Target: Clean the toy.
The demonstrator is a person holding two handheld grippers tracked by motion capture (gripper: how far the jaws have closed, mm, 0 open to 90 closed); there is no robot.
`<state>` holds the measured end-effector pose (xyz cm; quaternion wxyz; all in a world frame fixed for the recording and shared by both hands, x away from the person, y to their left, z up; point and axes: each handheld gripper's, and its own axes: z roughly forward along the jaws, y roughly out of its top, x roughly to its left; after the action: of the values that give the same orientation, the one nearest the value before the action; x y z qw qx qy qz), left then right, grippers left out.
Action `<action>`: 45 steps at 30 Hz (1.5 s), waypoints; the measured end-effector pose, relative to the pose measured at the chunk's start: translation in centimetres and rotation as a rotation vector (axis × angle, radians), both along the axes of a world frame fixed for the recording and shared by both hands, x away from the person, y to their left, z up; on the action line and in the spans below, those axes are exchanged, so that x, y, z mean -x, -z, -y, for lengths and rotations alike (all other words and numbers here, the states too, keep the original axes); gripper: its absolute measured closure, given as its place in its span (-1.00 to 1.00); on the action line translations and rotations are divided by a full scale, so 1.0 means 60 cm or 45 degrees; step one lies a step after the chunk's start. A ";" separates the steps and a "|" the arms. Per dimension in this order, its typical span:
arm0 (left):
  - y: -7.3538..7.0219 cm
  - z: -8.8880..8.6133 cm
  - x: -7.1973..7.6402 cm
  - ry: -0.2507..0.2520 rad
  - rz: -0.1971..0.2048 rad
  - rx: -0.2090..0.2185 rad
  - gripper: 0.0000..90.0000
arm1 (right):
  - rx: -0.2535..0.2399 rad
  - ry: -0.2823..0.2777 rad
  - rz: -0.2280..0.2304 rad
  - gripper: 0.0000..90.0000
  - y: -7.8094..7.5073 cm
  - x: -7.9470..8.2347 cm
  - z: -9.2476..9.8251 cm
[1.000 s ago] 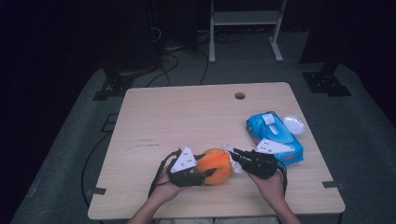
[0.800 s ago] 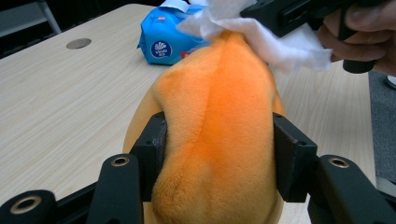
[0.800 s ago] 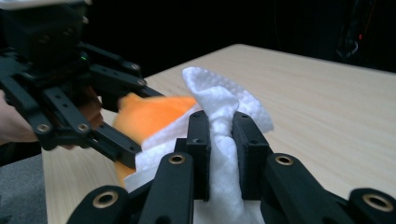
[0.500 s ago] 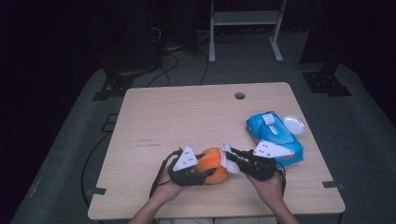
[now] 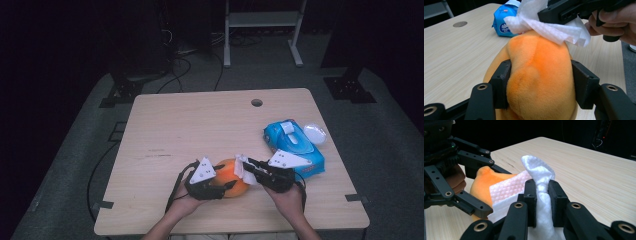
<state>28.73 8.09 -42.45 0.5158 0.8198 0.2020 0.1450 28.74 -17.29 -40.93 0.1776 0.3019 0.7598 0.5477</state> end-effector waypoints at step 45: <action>0.019 0.010 0.003 0.099 0.008 0.027 -0.44 | 0.040 -0.005 -0.034 0.72 -0.002 -0.001 0.001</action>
<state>28.58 7.50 -43.60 0.5303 0.8211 0.1699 0.1251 28.81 -17.37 -40.81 0.1710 0.3051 0.7712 0.5319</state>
